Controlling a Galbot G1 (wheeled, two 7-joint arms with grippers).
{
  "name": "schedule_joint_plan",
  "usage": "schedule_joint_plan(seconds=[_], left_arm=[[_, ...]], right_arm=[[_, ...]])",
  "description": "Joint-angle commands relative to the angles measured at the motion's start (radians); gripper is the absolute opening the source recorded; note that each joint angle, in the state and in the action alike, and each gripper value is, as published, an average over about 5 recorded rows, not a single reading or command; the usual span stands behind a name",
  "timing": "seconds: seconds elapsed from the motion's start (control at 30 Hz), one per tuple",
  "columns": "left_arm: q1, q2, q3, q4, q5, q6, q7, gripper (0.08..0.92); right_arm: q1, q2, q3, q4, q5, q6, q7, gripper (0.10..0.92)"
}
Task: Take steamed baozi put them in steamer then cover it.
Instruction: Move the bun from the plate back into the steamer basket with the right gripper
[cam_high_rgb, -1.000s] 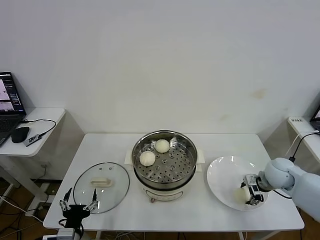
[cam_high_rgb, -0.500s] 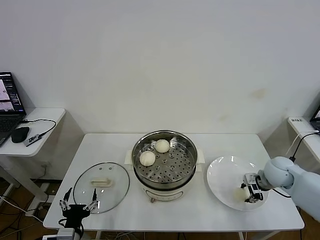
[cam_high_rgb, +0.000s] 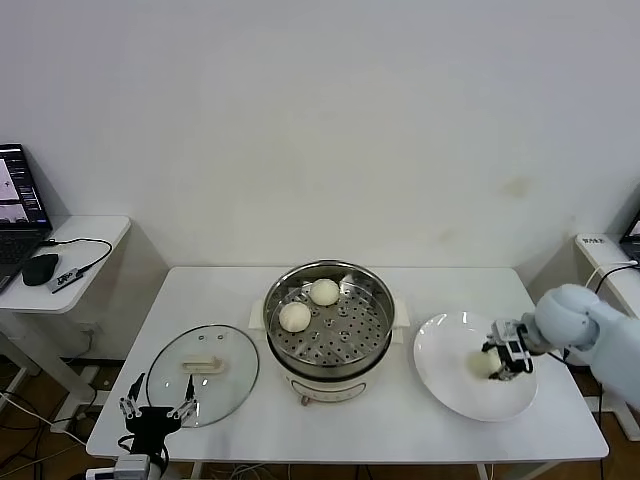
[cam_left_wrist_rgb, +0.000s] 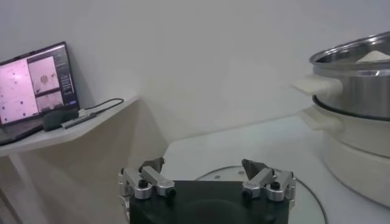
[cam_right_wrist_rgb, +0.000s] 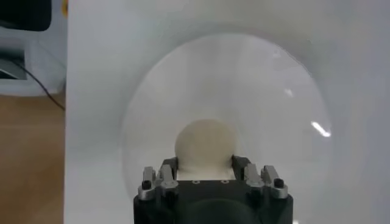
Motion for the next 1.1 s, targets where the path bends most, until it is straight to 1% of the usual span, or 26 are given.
schedule_joint_plan(seconds=[0.03, 0.23, 0.43, 0.73, 0.93, 1.1], left_arm=[[-0.005, -0.002, 0.006, 0.004, 0.001, -0.001, 0.0, 0.823], [-0.008, 0.001, 0.009, 0.003, 0.001, 0.0, 0.001, 0.823], [-0.007, 0.002, 0.01, 0.003, 0.002, 0.0, 0.001, 0.823], [-0.007, 0.002, 0.002, 0.003, 0.0, 0.001, 0.001, 0.823], [-0.003, -0.001, -0.01, -0.002, -0.003, 0.0, 0.001, 0.823], [-0.002, -0.003, -0.013, -0.01, -0.003, 0.001, 0.002, 0.823]], right_arm=[[0.281, 0.003, -0.08, 0.006, 0.099, -0.003, -0.01, 0.568], [0.392, 0.029, -0.113, 0.015, 0.152, -0.012, -0.008, 0.568], [0.536, 0.077, -0.23, 0.04, 0.196, -0.019, 0.001, 0.568], [0.725, 0.245, -0.415, 0.055, 0.264, -0.023, 0.034, 0.568], [0.729, 0.363, -0.485, 0.07, 0.317, -0.002, 0.073, 0.568], [0.672, 0.408, -0.546, 0.091, 0.324, 0.053, 0.097, 0.568]])
